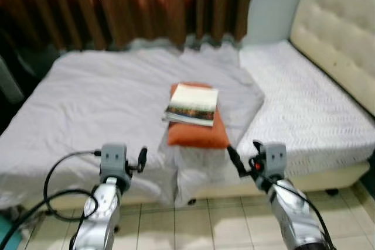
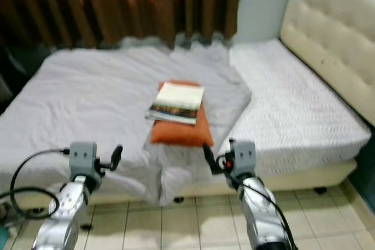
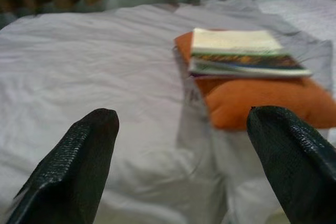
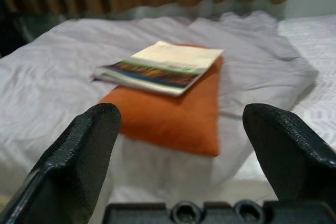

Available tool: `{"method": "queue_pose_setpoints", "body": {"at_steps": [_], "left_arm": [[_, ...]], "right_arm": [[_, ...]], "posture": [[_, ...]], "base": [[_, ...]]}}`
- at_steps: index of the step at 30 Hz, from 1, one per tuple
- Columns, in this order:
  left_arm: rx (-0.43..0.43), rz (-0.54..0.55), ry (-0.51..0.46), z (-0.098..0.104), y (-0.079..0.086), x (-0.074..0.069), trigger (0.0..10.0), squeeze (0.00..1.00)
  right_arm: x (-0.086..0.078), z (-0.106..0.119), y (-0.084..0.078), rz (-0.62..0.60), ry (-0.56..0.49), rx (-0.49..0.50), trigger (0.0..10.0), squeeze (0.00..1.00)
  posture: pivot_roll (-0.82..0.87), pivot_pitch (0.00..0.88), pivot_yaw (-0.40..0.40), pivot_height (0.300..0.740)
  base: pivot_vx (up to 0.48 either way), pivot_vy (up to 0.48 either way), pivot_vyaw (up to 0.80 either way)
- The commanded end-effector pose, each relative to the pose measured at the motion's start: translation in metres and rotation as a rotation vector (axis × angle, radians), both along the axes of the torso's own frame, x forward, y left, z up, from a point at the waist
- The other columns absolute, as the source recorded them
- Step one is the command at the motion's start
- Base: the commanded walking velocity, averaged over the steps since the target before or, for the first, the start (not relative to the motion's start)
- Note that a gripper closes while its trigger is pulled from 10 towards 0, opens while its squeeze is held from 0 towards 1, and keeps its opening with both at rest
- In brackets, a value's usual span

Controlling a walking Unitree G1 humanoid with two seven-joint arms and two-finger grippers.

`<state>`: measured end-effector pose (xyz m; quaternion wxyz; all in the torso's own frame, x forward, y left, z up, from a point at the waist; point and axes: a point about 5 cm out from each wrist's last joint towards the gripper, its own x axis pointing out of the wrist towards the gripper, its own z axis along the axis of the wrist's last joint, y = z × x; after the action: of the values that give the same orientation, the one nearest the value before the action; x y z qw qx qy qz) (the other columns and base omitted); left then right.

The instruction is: Clean up the room

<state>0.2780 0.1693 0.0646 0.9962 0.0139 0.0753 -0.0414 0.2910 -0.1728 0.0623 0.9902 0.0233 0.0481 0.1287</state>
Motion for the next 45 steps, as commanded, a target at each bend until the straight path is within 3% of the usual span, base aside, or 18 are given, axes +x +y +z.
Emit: {"method": "queue_pose_setpoints", "body": {"at_steps": [1,27,28,29,30,38,39,41,45], "left_arm": [[-0.012,-0.019,-0.008,0.002,-0.007,0.002,10.0,0.00],[0.004,-0.043,-0.022,0.005,-0.010,0.007,10.0,0.00],[0.008,-0.051,-0.026,0.007,-0.009,0.009,10.0,0.00],[0.008,-0.051,-0.026,0.007,-0.009,0.009,10.0,0.00],[0.010,-0.055,-0.029,0.008,-0.009,0.010,10.0,0.00],[0.019,-0.075,-0.043,0.014,-0.007,0.015,10.0,0.00],[0.022,-0.087,-0.047,0.016,-0.007,0.016,10.0,0.00],[0.026,-0.093,-0.049,0.018,-0.007,0.017,10.0,0.00],[0.029,-0.215,-0.040,0.027,-0.011,0.023,10.0,0.00]], "right_arm": [[0.001,0.004,-0.006,-0.017,-0.013,0.014,10.0,1.00],[0.007,0.003,-0.008,-0.049,-0.001,-0.061,10.0,1.00],[0.010,0.004,-0.008,-0.053,0.002,-0.071,10.0,0.36],[0.010,0.004,-0.008,-0.053,0.002,-0.071,10.0,0.36],[0.013,0.006,-0.009,-0.061,-0.003,-0.072,10.0,0.00],[0.033,0.020,-0.017,-0.119,-0.023,-0.061,10.0,0.00],[0.044,0.029,-0.017,-0.137,-0.033,-0.034,10.0,0.00],[0.049,0.034,-0.016,-0.141,-0.036,-0.019,10.0,0.00],[0.072,0.052,-0.022,-0.195,-0.009,0.103,10.0,0.00]], "posture": [[0.00,0.000,0.027,0.740],[-0.01,0.000,0.026,0.740],[-0.01,0.000,0.026,0.740],[-0.01,0.000,0.026,0.740],[-0.01,0.000,0.029,0.740],[-0.01,0.000,0.038,0.740],[0.00,0.000,0.047,0.740],[0.00,0.000,0.047,0.740],[0.03,0.068,0.055,0.740]], "base": [[0.480,0.000,0.00],[0.480,0.000,0.00],[0.480,0.000,0.00],[0.480,0.000,0.00],[0.480,0.000,0.00],[0.480,0.000,0.00],[0.000,0.000,0.00],[0.000,0.000,0.00],[0.000,0.000,0.00]]}}
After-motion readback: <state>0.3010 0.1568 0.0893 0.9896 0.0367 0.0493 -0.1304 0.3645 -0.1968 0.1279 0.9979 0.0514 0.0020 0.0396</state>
